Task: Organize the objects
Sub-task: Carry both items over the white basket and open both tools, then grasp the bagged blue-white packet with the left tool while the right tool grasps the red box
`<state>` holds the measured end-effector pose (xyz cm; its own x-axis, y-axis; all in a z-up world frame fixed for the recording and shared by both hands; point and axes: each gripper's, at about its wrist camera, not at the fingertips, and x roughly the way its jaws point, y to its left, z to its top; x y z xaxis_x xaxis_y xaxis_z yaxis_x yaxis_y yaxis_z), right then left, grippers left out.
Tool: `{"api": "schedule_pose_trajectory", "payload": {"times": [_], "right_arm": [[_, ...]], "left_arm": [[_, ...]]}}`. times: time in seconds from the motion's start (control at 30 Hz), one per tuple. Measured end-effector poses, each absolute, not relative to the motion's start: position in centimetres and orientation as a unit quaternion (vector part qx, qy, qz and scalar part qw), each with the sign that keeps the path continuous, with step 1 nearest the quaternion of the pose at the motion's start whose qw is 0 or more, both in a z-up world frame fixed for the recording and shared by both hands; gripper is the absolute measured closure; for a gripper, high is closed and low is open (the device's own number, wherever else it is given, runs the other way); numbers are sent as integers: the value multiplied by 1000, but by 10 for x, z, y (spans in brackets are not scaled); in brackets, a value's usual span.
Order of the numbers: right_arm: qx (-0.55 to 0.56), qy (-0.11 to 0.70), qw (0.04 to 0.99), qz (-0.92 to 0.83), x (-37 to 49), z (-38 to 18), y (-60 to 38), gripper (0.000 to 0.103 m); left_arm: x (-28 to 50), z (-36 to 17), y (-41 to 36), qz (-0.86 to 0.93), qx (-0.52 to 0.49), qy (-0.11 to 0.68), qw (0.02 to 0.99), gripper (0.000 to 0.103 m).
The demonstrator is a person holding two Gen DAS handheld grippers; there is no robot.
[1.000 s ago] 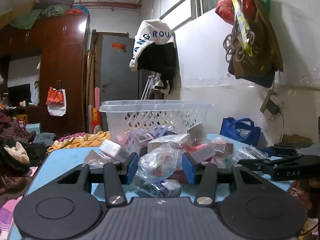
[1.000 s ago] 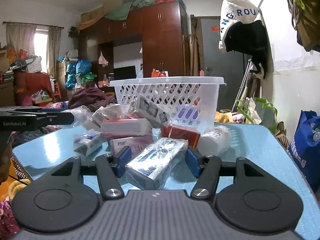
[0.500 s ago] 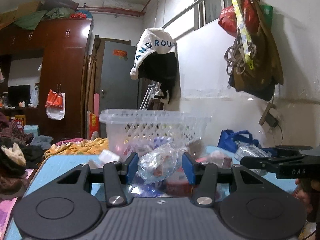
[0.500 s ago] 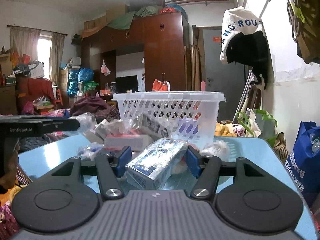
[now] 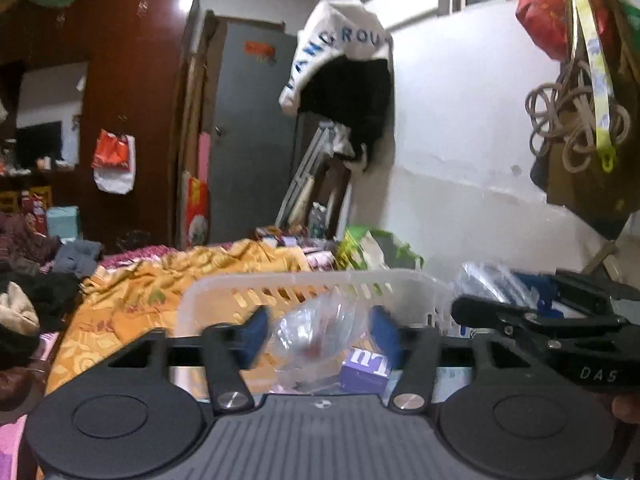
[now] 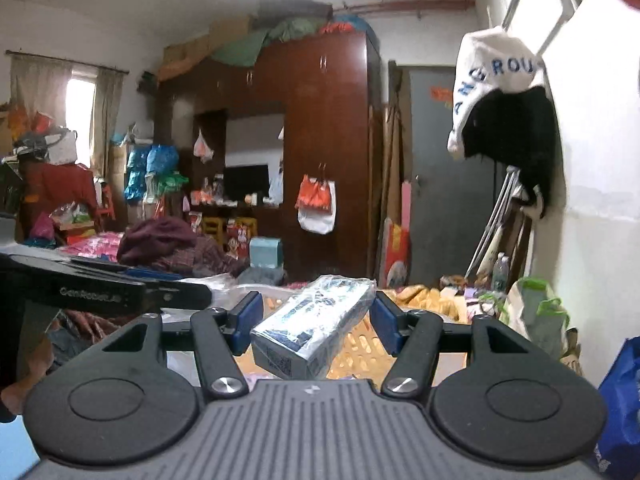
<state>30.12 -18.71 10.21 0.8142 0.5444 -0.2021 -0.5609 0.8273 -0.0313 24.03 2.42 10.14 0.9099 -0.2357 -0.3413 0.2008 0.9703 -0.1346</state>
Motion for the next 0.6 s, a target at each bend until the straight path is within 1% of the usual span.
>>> {"api": "schedule_pose_trajectory", "payload": {"times": [0.03, 0.07, 0.13, 0.27, 0.3, 0.37, 0.43, 0.47, 0.5, 0.57, 0.6], "right_arm": [[-46, 86, 954, 282, 302, 99, -186, 23], [-47, 79, 957, 275, 298, 97, -186, 0], [-42, 60, 958, 276, 283, 94, -193, 0], [-8, 77, 961, 264, 241, 79, -222, 0], [-3, 81, 962, 261, 231, 71, -231, 0], [4, 97, 958, 269, 212, 49, -245, 0], [10, 137, 954, 266, 204, 29, -253, 0], [25, 150, 952, 264, 201, 18, -259, 5], [33, 162, 949, 269, 202, 12, -261, 14], [35, 181, 942, 281, 208, 8, -260, 21], [30, 186, 941, 281, 210, 6, -258, 21]], "left_arm": [[241, 98, 26, -104, -56, 178, 977, 17], [238, 95, 29, -96, -61, 176, 978, 17], [224, 95, 33, -93, -64, 157, 981, 17], [154, 83, 42, -96, -56, 113, 987, 15], [137, 75, 43, -98, -53, 114, 987, 13], [110, 56, 43, -97, -38, 126, 987, 13], [89, 34, 39, -92, -17, 136, 986, 13], [81, 25, 39, -88, -16, 139, 986, 13], [76, 17, 40, -84, -20, 142, 986, 13], [75, 7, 40, -95, -23, 158, 983, 13], [77, 5, 39, -101, -22, 167, 980, 13]]}}
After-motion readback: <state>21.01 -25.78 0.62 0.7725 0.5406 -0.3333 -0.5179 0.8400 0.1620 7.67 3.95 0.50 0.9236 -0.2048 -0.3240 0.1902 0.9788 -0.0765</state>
